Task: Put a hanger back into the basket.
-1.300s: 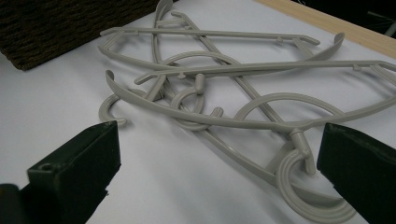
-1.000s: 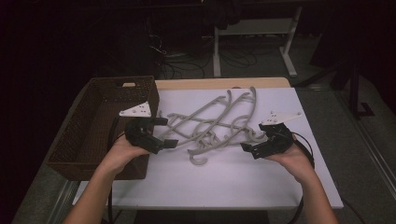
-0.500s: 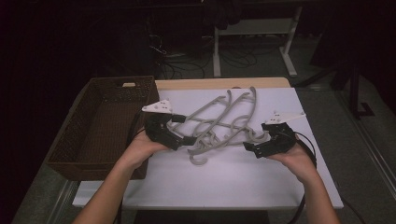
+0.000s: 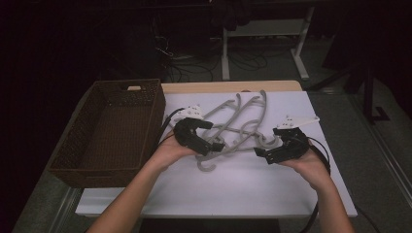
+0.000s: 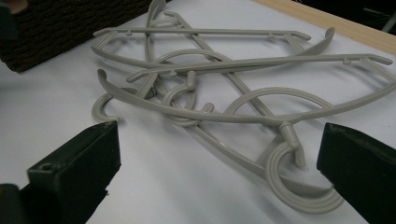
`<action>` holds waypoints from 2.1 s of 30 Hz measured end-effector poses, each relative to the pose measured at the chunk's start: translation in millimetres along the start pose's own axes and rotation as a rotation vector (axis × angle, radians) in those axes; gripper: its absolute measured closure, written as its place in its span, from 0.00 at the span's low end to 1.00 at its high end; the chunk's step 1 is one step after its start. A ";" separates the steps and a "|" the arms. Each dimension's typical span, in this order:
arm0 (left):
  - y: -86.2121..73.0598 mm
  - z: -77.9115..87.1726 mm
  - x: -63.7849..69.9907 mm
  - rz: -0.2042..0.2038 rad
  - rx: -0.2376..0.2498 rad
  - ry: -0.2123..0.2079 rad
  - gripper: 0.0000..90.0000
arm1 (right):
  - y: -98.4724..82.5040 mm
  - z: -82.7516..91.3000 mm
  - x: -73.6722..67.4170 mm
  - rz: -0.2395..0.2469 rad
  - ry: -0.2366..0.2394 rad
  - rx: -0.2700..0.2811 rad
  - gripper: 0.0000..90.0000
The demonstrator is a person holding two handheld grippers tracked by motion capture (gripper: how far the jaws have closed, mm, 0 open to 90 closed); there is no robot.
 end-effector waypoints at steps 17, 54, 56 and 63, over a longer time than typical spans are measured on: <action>0.7 -61.1 -14.1 -0.007 -0.056 0.032 0.16 | 0.0 0.6 -0.2 0.006 0.000 0.000 0.00; -13.2 -141.2 -39.2 -0.003 -0.359 0.116 0.60 | 0.6 2.9 1.0 0.004 0.009 0.009 0.00; -13.1 -141.3 -39.4 -0.003 -0.367 0.112 0.61 | 0.5 2.9 1.0 0.005 0.008 0.008 0.00; -12.2 -143.4 -36.9 0.018 -0.391 0.100 0.73 | 0.5 2.6 0.5 0.005 0.009 0.007 0.00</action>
Point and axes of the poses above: each handheld gripper's, and its own axes: z roughly backward along the jaws, y roughly out of its top, x roughly to its right, the point moved 3 cm from there along -z, roughly forward along the jaws, and after that the axes turned 5 degrees about -z, right-handed, at the moved point
